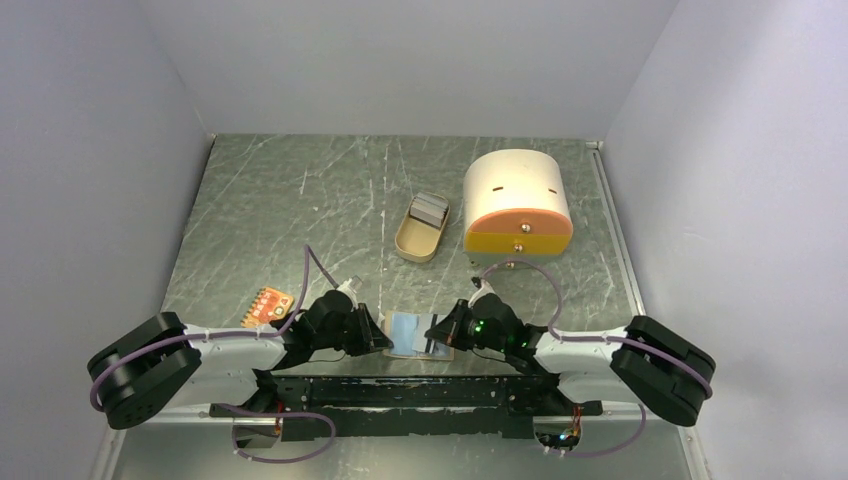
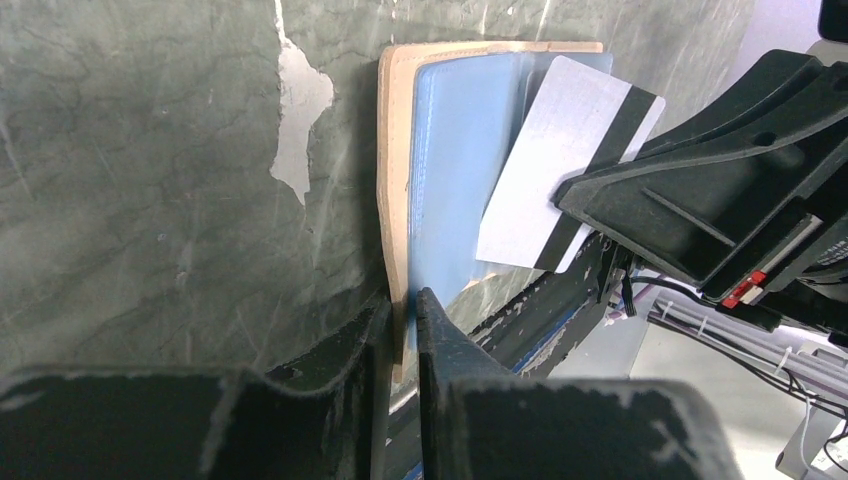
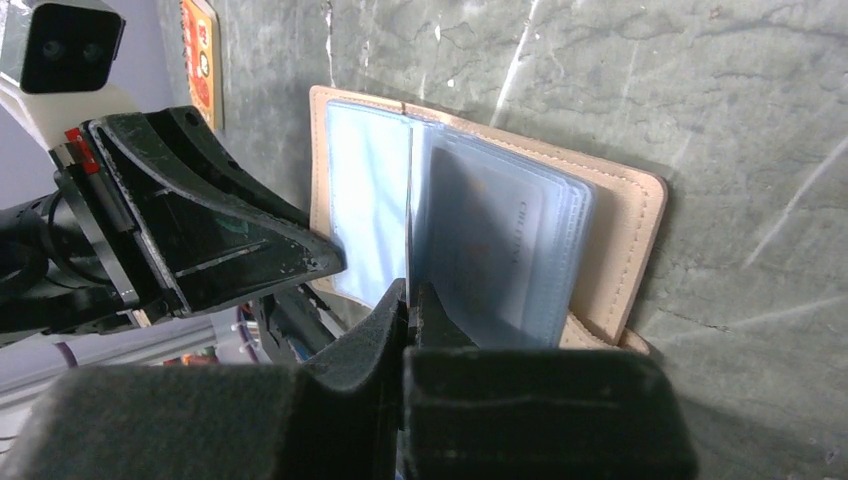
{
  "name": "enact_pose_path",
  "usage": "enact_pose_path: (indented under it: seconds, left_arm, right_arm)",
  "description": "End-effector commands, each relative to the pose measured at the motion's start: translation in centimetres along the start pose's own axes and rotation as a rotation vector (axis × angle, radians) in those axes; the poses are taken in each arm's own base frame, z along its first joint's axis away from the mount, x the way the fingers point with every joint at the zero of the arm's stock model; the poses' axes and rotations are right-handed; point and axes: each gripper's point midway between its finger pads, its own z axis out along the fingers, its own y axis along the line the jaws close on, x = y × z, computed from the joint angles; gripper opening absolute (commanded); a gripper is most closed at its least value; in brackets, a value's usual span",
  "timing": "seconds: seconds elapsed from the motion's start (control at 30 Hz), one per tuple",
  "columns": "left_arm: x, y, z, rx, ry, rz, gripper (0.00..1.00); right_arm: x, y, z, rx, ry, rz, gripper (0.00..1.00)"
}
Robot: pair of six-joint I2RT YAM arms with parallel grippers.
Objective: Put the credit cards into the card holder
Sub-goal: Insert the credit card into the card holder.
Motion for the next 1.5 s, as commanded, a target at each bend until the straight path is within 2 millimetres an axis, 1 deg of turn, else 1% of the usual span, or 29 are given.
enact_pose_path:
  seconds: [0.0, 0.13, 0.23, 0.37, 0.6, 0.83, 1.03, 1.1, 1.3, 1.33, 1.4, 1.47]
  left_arm:
    - [0.0, -0.8, 0.0, 0.033, 0.010, 0.015, 0.18]
    - [0.0, -0.8, 0.0, 0.031, 0.011, 0.014, 0.18]
    - [0.1, -0.7, 0.0, 0.031, 0.011, 0.010, 0.18]
    - [0.0, -0.7, -0.1, 0.031, 0.005, 0.011, 0.19]
    - [0.0, -0.6, -0.1, 0.027, 0.004, 0.011, 0.18]
    - [0.0, -0.6, 0.0, 0.024, 0.005, 0.012, 0.18]
    - [-0.1, -0.6, 0.0, 0.022, 0.005, 0.014, 0.18]
    - [-0.1, -0.7, 0.0, 0.024, 0.005, 0.014, 0.18]
    - [-0.1, -0.6, -0.1, 0.025, 0.004, 0.011, 0.18]
    - [-0.1, -0.6, -0.1, 0.023, 0.003, 0.012, 0.18]
    - [-0.1, -0.7, -0.1, 0.023, 0.002, 0.015, 0.18]
    - [-0.1, -0.7, -0.1, 0.020, 0.002, 0.017, 0.18]
  right_arm:
    - [0.2, -0.3, 0.0, -0.017, -0.004, 0.029, 0.00]
    - [0.6, -0.1, 0.1, -0.031, 0.016, 0.047, 0.00]
    - [0.9, -0.5, 0.0, -0.031, 0.019, 0.066, 0.00]
    - [0.9, -0.3, -0.1, -0.046, 0.018, 0.074, 0.00]
    - [0.8, 0.8, 0.0, -0.083, 0.028, 0.096, 0.00]
    - [1.1, 0.6, 0.2, -0.074, 0.041, 0.122, 0.00]
    - [2.0, -0.3, 0.2, -0.043, 0.083, 0.128, 0.00]
    - [2.3, -0.7, 0.3, -0.024, 0.098, 0.111, 0.02]
    - [2.2, -0.8, 0.8, 0.006, 0.121, 0.056, 0.09]
    - [2.3, -1.1, 0.8, 0.024, 0.126, 0.049, 0.12]
    - [2.2, -1.8, 0.8, 0.065, 0.131, 0.037, 0.22]
    - [1.9, -2.3, 0.7, 0.106, 0.122, 0.017, 0.27]
